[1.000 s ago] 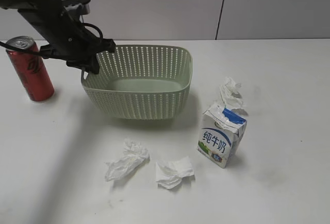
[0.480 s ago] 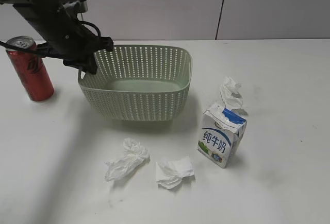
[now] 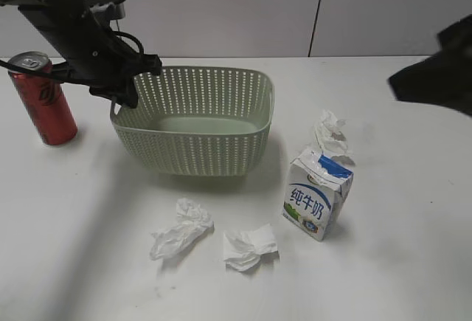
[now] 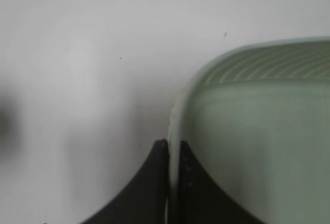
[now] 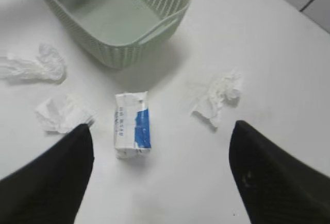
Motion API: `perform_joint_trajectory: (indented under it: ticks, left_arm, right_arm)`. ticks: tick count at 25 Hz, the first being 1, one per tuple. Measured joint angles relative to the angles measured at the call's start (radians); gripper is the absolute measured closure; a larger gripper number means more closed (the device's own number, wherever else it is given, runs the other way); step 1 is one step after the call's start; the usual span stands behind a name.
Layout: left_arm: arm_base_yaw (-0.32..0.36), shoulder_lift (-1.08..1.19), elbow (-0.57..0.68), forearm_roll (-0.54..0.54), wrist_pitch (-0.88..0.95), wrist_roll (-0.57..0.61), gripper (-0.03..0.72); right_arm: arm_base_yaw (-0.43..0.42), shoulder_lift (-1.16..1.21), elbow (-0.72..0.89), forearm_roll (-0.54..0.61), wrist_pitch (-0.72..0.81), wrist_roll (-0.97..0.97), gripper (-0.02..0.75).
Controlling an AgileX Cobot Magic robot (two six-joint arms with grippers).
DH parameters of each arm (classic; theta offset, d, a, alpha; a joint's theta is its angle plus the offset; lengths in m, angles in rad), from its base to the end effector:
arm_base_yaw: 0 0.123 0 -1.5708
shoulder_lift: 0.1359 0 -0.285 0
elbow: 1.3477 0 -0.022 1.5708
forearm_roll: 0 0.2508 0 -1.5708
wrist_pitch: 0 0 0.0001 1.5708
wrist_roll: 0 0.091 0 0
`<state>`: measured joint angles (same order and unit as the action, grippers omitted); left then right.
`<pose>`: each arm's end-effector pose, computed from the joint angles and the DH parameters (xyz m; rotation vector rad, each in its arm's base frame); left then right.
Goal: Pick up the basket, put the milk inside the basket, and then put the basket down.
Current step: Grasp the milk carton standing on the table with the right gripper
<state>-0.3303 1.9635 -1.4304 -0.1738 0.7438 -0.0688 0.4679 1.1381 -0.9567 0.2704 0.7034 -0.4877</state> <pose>0.3878 -0.1443 0.1971 0.2169 2.7730 -0.3005 0.2000 0.1187 0.3308 -0.9386 2.1596 0.2964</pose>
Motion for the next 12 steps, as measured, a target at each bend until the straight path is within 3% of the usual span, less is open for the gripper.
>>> perform_joint_trajectory:
  ticks: [4,12]
  left_arm:
    - [0.0,0.0,0.0,0.0,0.003,0.0,0.688]
    - [0.001,0.0,0.0,0.007,0.007,0.0,0.688]
  right_arm:
    - [0.067,0.184,-0.052,-0.049,0.016,0.037,0.079]
    - [0.072,0.432,-0.066,-0.079,0.023,0.048,0.062]
